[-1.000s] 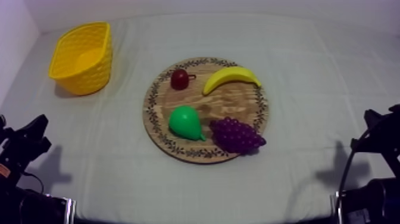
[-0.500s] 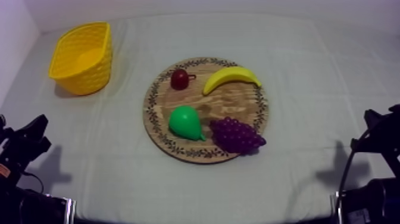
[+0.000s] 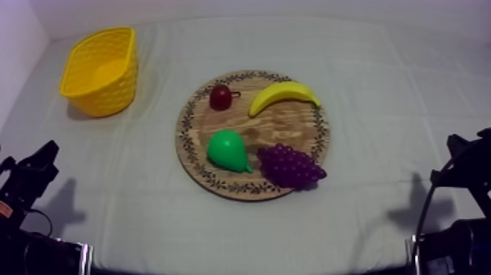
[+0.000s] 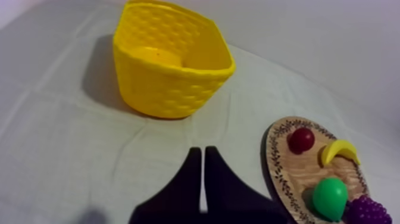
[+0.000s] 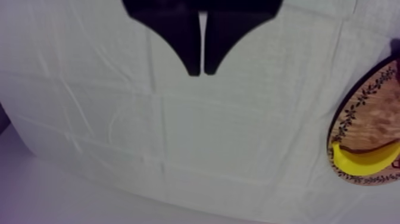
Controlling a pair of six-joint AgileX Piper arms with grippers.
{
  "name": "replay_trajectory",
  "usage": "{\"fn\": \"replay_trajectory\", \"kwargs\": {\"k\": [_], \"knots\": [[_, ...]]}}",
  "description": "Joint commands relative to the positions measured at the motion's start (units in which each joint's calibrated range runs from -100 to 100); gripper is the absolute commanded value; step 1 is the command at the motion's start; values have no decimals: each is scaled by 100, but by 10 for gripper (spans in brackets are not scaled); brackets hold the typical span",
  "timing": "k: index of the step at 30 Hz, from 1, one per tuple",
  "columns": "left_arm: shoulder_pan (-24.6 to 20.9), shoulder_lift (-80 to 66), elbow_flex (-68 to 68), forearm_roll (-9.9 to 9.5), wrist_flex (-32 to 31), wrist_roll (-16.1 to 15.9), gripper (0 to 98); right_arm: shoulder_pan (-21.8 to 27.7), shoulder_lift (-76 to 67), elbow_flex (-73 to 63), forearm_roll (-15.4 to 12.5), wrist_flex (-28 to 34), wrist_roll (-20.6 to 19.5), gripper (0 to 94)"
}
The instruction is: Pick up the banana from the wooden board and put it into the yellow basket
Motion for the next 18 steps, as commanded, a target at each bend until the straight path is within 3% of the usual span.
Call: {"fn": "replay_trajectory", "kwargs": {"k": [1, 18], "knots": [[0, 0, 7, -2, -11, -35, 1, 0, -2, -3, 1, -1, -2, 3], [-51, 0, 22, 9, -56, -168, 1, 0, -2, -3, 1, -1, -2, 3]]}}
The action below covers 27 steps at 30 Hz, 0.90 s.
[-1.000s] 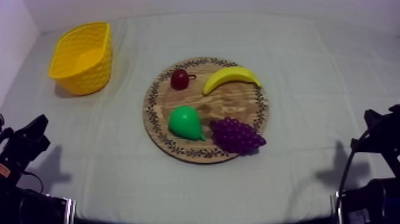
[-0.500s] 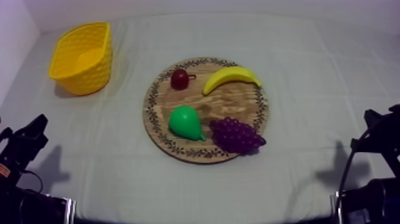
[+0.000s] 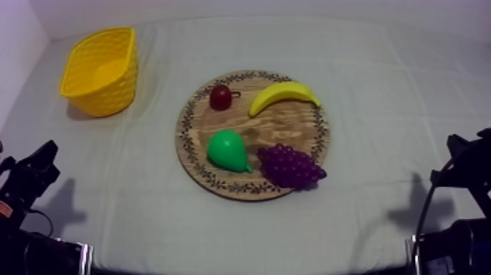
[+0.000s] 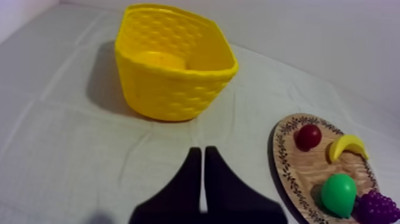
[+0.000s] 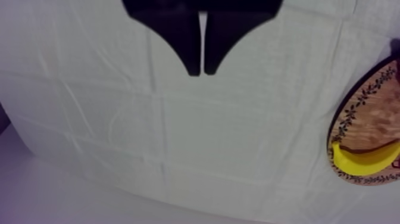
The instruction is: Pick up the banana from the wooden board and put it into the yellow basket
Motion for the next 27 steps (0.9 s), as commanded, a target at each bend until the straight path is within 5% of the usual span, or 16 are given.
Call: {"fn": "replay_trajectory", "kwargs": {"k": [1, 16, 27], "knots": [[-7, 0, -1, 13, -16, -23, 1, 0, -2, -3, 1, -1, 1, 3], [52, 1383, -1703, 127, 120, -481, 1, 0, -2, -3, 1, -1, 1, 3], [670, 3424, -3511, 565, -101, -1338, 1, 0, -2, -3, 1, -1, 1, 3]]}}
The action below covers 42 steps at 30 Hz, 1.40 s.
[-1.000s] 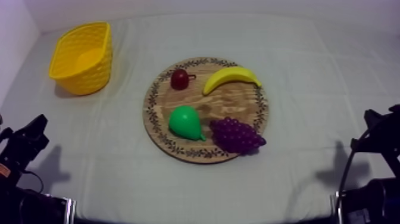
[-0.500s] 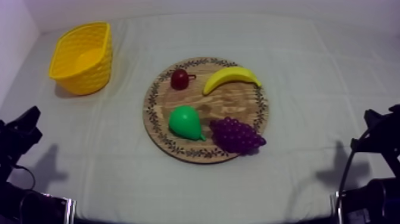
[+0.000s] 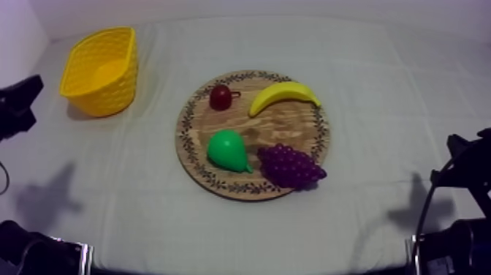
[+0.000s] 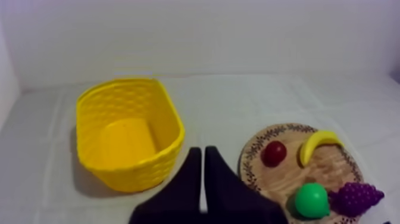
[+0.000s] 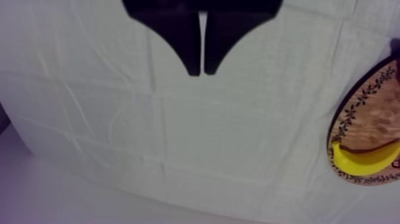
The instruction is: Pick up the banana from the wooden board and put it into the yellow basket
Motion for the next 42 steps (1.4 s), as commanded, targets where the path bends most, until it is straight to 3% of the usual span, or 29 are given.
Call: {"fn": "replay_trajectory", "kwargs": {"k": [1, 8, 22, 31, 42], "knots": [[149, 636, -578, 105, -8, -325, 1, 0, -2, -3, 1, 0, 1, 3], [673, 1713, -1685, 131, 62, -621, 1, 0, -2, -3, 1, 0, 1, 3], [1255, 4128, -4171, 50, 1435, -1119, 1, 0, -2, -3, 1, 0, 1, 3], [1662, 5463, -5253, -256, 2216, -1029, 1, 0, -2, -3, 1, 0, 1, 3], [1950, 6878, -5950, -315, 2534, -1069, 1, 0, -2, -3, 1, 0, 1, 3]]}}
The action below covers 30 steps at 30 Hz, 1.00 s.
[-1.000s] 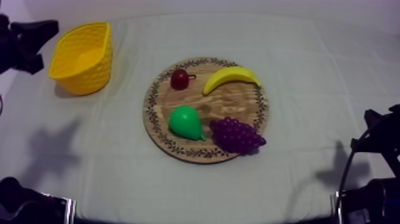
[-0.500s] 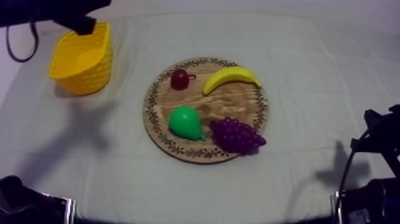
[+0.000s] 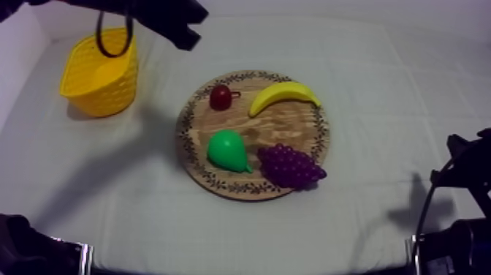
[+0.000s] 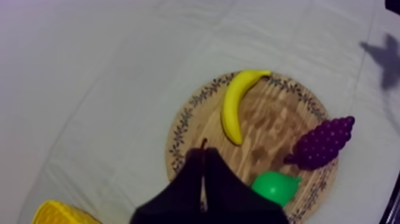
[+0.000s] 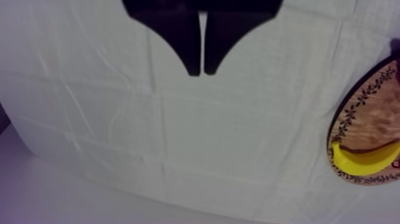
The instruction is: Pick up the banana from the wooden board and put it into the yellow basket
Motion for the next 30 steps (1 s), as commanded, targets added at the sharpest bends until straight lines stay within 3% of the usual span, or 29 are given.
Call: {"fn": "replay_trajectory", "kwargs": {"k": [1, 9, 11, 13, 16, 19, 23, 30], "knots": [[31, 366, -67, -19, 88, 20, 1, 0, -2, -3, 1, 0, 1, 3], [176, 1080, -105, -16, 51, 56, 8, 0, -2, -3, 1, 0, 1, 3], [194, 1157, -81, 27, 15, 59, 51, 0, -2, -3, 1, 0, 1, 3], [204, 1212, -45, 51, -3, 150, 222, 0, -2, -3, 1, 0, 1, 3], [250, 1262, 26, -15, -36, 347, 616, 0, -2, -3, 1, 0, 1, 3], [400, 1269, 59, -209, -184, 533, 831, 0, -2, -3, 1, 0, 1, 3], [528, 1253, 76, -353, -349, 607, 918, 0, -2, -3, 1, 0, 1, 3], [569, 1367, 56, -394, -443, 613, 944, 0, -2, -3, 1, 0, 1, 3]]}}
